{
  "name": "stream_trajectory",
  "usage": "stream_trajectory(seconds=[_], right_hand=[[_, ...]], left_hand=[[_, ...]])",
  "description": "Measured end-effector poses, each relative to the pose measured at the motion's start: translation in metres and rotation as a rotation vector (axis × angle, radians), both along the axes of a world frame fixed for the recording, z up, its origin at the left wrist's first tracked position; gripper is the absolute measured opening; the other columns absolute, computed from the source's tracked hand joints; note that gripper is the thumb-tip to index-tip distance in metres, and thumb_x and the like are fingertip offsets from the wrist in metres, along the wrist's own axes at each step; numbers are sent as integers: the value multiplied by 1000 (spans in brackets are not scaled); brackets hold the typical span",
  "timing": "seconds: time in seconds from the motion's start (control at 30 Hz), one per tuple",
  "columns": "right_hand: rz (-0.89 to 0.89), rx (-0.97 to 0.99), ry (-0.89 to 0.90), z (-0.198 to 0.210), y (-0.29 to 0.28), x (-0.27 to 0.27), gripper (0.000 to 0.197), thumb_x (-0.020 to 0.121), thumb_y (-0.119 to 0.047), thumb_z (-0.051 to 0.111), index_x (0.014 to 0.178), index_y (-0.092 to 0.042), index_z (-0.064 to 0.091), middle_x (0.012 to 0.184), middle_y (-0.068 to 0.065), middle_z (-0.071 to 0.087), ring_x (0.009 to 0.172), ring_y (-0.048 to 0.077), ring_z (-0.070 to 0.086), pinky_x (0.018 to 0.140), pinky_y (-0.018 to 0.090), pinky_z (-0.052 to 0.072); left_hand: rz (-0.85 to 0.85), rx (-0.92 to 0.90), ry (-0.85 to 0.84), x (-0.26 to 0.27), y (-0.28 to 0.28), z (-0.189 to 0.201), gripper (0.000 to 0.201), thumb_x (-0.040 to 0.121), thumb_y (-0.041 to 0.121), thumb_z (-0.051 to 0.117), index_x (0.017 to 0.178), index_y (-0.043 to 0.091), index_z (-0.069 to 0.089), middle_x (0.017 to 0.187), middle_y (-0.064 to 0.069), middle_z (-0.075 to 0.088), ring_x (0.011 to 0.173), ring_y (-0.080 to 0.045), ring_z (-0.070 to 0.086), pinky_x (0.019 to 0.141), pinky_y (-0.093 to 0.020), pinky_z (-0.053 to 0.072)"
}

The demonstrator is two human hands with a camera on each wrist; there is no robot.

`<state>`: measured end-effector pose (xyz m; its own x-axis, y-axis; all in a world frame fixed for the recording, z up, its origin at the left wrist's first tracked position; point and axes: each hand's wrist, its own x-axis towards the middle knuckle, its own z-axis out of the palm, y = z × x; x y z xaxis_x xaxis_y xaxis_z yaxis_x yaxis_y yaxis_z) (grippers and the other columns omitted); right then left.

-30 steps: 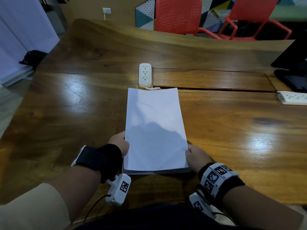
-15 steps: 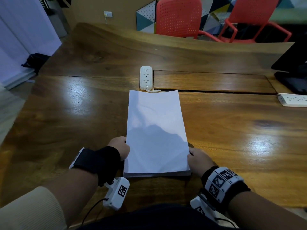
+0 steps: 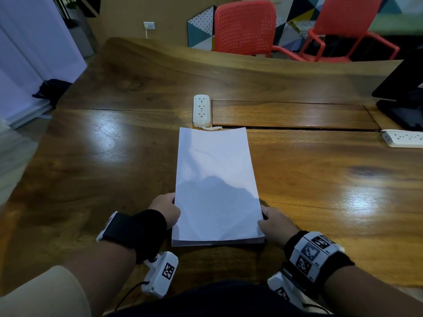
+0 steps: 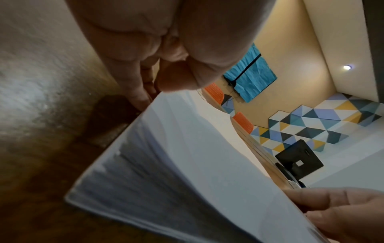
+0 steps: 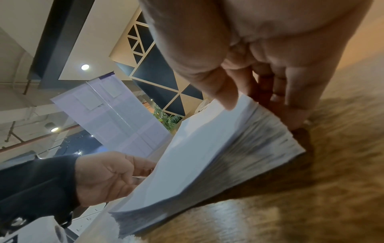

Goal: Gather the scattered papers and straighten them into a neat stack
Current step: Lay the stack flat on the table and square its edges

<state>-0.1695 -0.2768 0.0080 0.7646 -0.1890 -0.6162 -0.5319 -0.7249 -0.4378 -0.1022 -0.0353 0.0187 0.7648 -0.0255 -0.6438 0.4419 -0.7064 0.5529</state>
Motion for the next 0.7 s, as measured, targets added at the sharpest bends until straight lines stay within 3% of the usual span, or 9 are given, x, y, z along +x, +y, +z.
stream_trajectory(seconds=[0.07, 0.13, 0.23, 0.37, 0.47, 0.53, 0.57, 0.63, 0.7], right_hand=[[35, 22, -2, 5, -2, -4, 58, 84, -10, 54, 138, -26, 40, 129, 4, 55, 108, 20, 50, 84, 31, 47], [60, 22, -21, 9, -3, -9, 81, 78, -15, 66, 146, -29, 24, 133, 3, 51, 116, 22, 48, 93, 36, 48], [85, -10, -48, 11, 0, -14, 97, 74, -23, 74, 149, -30, 14, 140, 3, 44, 126, 25, 42, 105, 41, 40], [113, -4, -102, 11, 6, -17, 110, 66, -26, 81, 149, -35, 8, 144, 3, 39, 131, 25, 37, 106, 39, 35], [276, -163, -86, 10, 8, -21, 93, 72, -28, 76, 145, -41, 19, 151, 6, 24, 136, 29, 25, 108, 38, 33], [401, -315, -153, 9, 8, -22, 78, 74, -31, 72, 140, -40, 32, 155, 5, 14, 140, 33, 16, 111, 43, 30], [466, -345, -206, 8, 8, -24, 71, 73, -31, 72, 137, -37, 40, 155, 5, 17, 141, 34, 17, 111, 45, 30], [637, -381, -307, 6, 11, -25, 61, 59, -31, 83, 117, -31, 62, 143, 9, 45, 132, 33, 43, 101, 45, 42], [748, -438, -405, -1, 11, -23, 56, 34, -36, 90, 87, -30, 73, 107, 5, 71, 98, 24, 69, 79, 36, 56]], left_hand=[[-86, -10, -6, -3, 5, -1, 46, 81, 5, 53, 125, 18, 50, 126, -5, 59, 94, -15, 52, 76, -26, 48], [-197, 64, -18, -9, 10, -3, 66, 69, 18, 64, 131, 17, 42, 133, -4, 50, 107, -18, 53, 89, -29, 49], [-394, 219, -20, -18, 10, -3, 105, 69, 30, 73, 148, 10, 7, 153, -5, 17, 136, -22, 29, 104, -27, 34], [-548, 381, -42, -29, 5, -3, 124, 63, 42, 78, 146, 16, -10, 156, -5, 4, 142, -27, 14, 112, -37, 27], [-714, 566, -162, -35, 5, -5, 123, 64, 47, 74, 144, 26, -17, 157, -8, -13, 144, -34, -7, 119, -45, 7], [-809, 578, -262, -37, 6, -4, 115, 68, 47, 71, 144, 31, -13, 157, -5, -17, 144, -32, -13, 117, -47, -3], [-854, 557, -298, -36, 5, -4, 108, 71, 45, 69, 145, 32, -9, 158, -3, -15, 145, -30, -13, 116, -47, -5], [-943, 538, -331, -35, 3, -2, 96, 76, 43, 65, 146, 31, 1, 159, -1, -7, 146, -25, -9, 116, -47, -6], [-986, 529, -341, -33, 1, -1, 87, 80, 41, 61, 147, 27, 7, 160, -1, 2, 147, -22, -1, 116, -46, -5]])
